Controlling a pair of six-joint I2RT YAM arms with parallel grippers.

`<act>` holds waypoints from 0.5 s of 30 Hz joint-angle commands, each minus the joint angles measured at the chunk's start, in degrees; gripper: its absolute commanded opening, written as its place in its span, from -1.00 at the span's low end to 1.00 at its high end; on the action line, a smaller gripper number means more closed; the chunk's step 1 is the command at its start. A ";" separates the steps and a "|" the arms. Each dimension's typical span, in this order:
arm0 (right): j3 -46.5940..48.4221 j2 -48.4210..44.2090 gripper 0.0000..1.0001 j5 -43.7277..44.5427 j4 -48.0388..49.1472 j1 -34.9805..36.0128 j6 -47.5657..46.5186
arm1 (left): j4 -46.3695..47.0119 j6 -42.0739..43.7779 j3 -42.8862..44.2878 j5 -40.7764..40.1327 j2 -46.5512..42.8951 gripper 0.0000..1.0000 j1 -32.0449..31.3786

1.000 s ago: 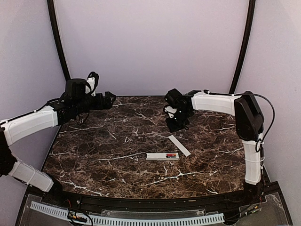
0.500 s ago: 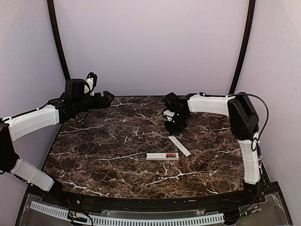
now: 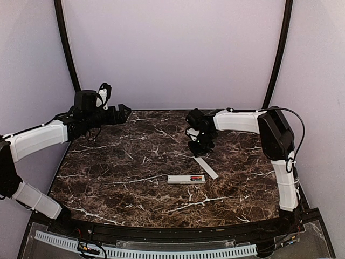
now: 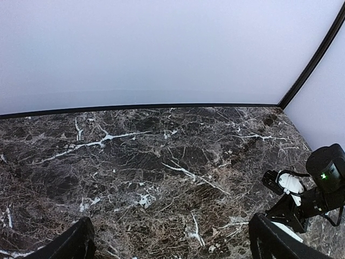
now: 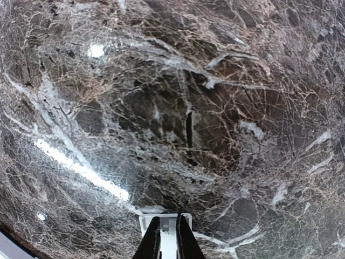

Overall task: Load the batteries into the remote control
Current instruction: Pick up the battery cover at the center of the board.

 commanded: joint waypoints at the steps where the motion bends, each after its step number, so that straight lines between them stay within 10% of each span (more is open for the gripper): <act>1: -1.34 1.39 -0.81 0.10 0.80 -0.12 0.38 | 0.24 0.14 0.37 0.57 -1.02 0.98 0.43; 15: -1.92 -0.64 -1.00 2.61 1.62 -0.11 0.59 | 0.19 0.56 0.33 0.29 -1.40 0.98 0.62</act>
